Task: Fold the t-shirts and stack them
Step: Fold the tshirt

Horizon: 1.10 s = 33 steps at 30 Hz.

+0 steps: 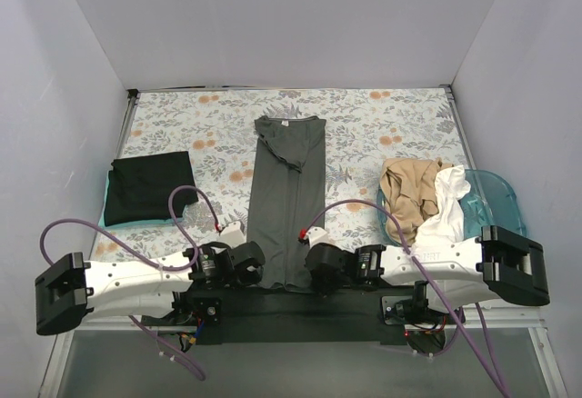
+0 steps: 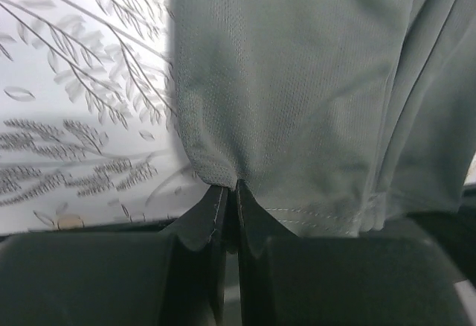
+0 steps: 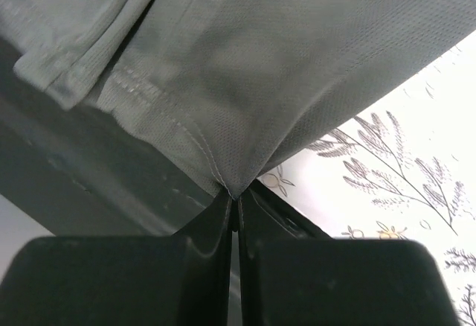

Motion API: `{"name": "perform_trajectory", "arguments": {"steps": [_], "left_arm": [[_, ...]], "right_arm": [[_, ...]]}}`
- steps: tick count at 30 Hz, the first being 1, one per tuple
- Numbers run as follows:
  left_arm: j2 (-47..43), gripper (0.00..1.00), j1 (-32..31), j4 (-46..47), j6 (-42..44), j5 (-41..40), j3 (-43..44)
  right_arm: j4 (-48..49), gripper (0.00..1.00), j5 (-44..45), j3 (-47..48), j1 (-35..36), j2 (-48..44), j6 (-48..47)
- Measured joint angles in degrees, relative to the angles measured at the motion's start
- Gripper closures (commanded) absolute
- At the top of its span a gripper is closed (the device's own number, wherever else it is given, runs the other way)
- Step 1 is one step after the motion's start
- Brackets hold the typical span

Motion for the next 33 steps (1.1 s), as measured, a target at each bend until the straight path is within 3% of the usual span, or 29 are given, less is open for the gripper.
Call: {"name": "perform_trajectory", "arguments": {"steps": [5, 17, 25, 33], "left_arm": [[4.2, 1.0, -4.66, -4.96, 0.02, -0.72, 3.96], [6.16, 1.0, -4.5, -16.28, 0.5, -7.32, 10.82], [9.66, 1.0, 7.02, -11.1, 0.7, -9.18, 18.82], [15.47, 1.0, 15.37, -4.79, 0.72, -9.33, 26.34]], "right_arm": [[-2.16, 0.95, 1.42, -0.13, 0.33, -0.79, 1.03], [-5.84, 0.96, 9.7, 4.92, -2.03, -3.1, -2.54], [-6.21, 0.96, 10.75, 11.43, -6.67, -0.39, -8.81], [-6.4, 0.96, 9.4, 16.9, -15.72, 3.21, -14.62]]}}
